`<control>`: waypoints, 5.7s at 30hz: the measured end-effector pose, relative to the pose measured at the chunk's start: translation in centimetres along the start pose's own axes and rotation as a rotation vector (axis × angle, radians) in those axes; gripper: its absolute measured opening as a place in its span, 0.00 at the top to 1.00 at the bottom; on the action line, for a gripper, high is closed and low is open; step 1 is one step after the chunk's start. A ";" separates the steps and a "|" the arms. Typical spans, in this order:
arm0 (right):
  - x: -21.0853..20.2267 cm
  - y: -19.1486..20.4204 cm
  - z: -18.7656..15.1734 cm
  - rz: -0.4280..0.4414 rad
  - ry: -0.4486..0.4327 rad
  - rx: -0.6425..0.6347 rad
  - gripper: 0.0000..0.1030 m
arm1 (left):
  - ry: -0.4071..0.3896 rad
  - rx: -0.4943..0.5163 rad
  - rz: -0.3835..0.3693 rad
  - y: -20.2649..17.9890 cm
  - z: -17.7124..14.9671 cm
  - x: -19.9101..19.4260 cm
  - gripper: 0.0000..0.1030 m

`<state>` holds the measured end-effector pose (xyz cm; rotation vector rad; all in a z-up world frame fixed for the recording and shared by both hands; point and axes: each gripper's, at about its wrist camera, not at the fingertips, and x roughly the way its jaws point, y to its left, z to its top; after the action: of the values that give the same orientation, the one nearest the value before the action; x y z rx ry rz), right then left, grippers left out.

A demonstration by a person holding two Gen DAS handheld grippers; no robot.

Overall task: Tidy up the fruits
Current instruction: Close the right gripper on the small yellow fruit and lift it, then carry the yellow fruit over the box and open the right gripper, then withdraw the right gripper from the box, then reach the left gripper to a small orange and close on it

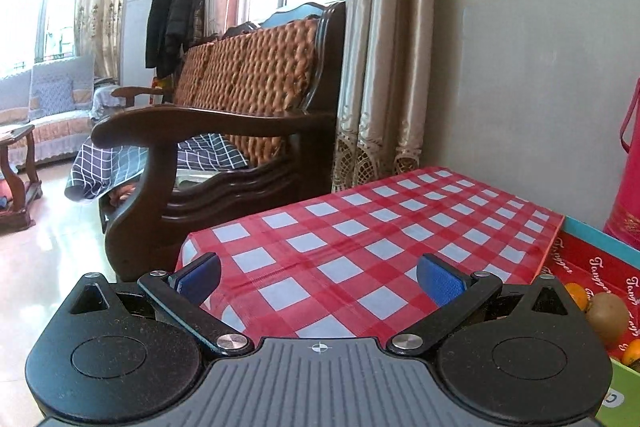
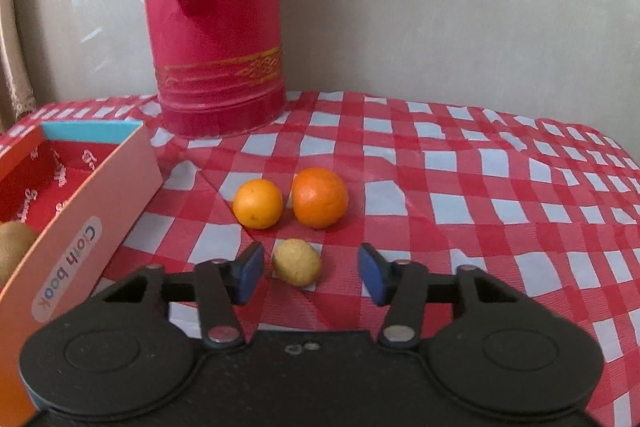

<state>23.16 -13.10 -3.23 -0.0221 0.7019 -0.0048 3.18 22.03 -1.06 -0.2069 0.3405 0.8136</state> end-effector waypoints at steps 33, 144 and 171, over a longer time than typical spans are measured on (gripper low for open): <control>-8.5 8.6 -0.5 0.422 -0.230 -0.194 0.82 | 0.039 -0.042 0.079 3.2 0.1 1.5 0.00; -11.4 -13.4 -4.6 -0.209 -0.286 0.271 0.06 | 0.191 0.729 -0.791 -38.9 -7.0 -3.0 0.55; -11.0 -13.3 -4.8 -0.248 -0.277 0.270 0.06 | 0.188 0.724 -0.788 -38.9 -7.0 -3.2 0.58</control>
<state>11.68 -26.34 0.55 0.1470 0.4138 -0.3288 28.40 -8.35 -4.37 0.2605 0.6521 -0.1351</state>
